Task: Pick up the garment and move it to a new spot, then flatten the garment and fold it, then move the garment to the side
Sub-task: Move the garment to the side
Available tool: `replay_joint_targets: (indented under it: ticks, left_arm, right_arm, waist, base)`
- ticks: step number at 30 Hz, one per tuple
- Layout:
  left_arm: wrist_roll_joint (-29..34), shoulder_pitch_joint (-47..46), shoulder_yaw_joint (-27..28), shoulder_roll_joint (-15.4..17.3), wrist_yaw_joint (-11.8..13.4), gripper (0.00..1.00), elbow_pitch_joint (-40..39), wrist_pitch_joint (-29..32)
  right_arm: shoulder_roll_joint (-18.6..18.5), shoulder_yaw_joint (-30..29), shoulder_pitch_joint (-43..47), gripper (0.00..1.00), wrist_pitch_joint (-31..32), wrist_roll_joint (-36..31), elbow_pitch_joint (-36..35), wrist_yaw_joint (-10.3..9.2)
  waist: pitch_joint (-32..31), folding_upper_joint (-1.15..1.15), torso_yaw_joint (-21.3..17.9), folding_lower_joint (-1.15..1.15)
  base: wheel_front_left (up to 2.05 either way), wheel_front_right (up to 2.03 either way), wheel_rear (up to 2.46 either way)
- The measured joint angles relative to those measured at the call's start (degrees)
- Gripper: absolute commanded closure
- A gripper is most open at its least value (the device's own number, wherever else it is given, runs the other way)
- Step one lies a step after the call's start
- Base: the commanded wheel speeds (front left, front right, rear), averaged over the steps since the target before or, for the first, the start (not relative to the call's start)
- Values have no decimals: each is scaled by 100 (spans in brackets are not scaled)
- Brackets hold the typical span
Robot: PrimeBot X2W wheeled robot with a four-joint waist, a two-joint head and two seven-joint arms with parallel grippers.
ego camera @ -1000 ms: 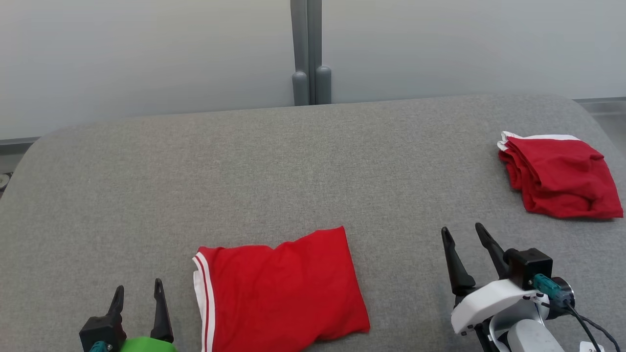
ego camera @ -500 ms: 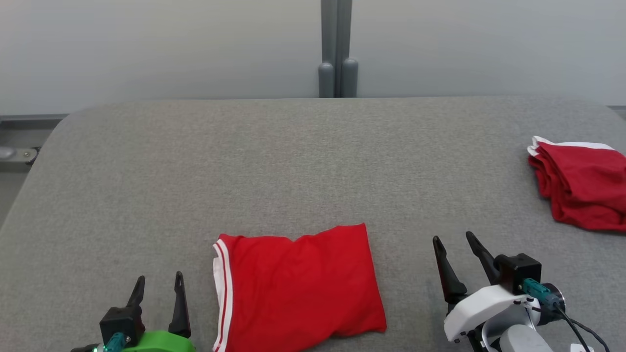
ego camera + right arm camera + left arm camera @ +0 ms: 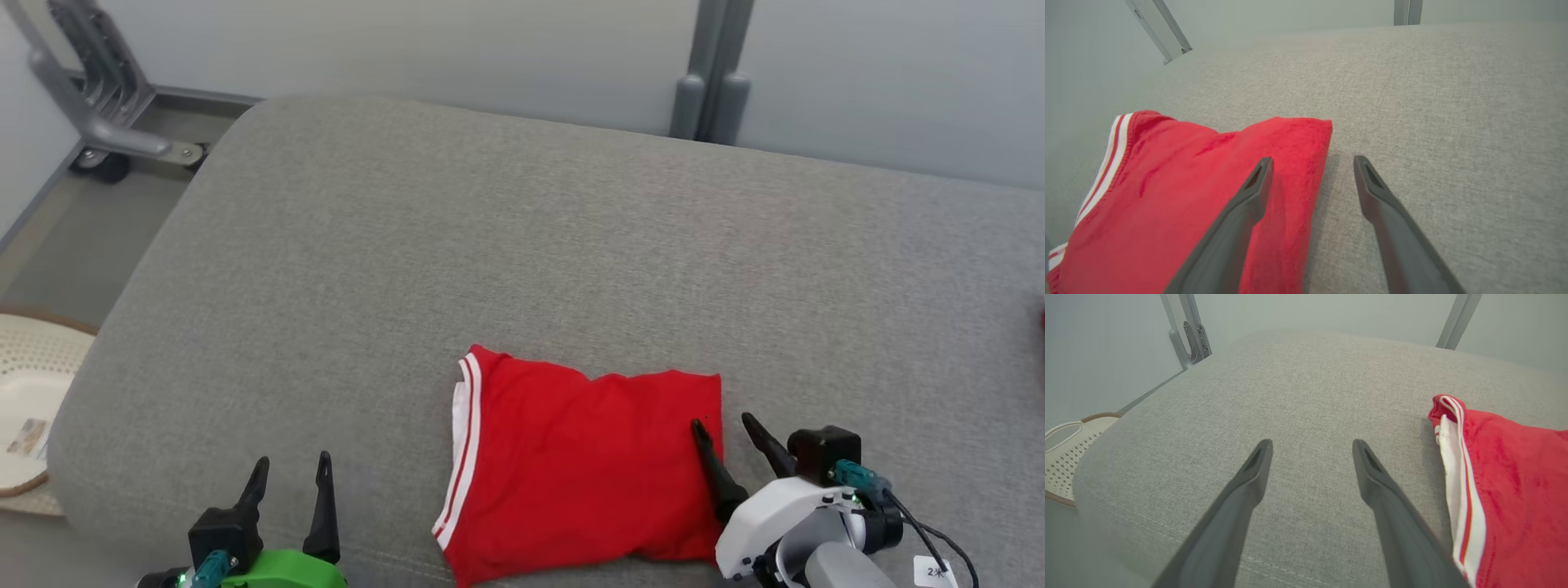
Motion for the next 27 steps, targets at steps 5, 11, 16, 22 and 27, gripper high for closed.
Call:
replay_joint_targets:
  ticks: [5, 11, 16, 22, 27]
  left_arm:
    - [3, 1, 53, 0, 2, 0, -35, 0]
    - [13, 0, 62, 0, 0, 0, -71, 0]
    - [33, 13, 81, 1, -14, 0, -90, 0]
    - [91, 18, 110, 1, -67, 0, -98, 0]
    - [80, -1, 13, -1, -101, 0, -121, 0]
  right_arm:
    - [2, 158, -179, 0, 0, 204, 769, -1]
    - [-8, 430, -389, 100, -18, 501, 1016, -1]
    - [11, -56, -396, 100, 0, 181, 725, 5]
    - [-1, -733, -320, 100, 1, -162, 485, 4]
    - [-10, -1032, -185, 100, 1, -377, 417, 4]
  waist:
    - [94, 0, 390, 0]
    - [177, 0, 561, 0]
    - [193, 0, 366, 0]
    - [156, 0, -143, 0]
    - [80, 0, -781, 0]
  base:
    - [0, 0, 0]
    - [0, 0, 0]
    - [0, 0, 0]
    - [0, 0, 0]
    - [0, 0, 0]
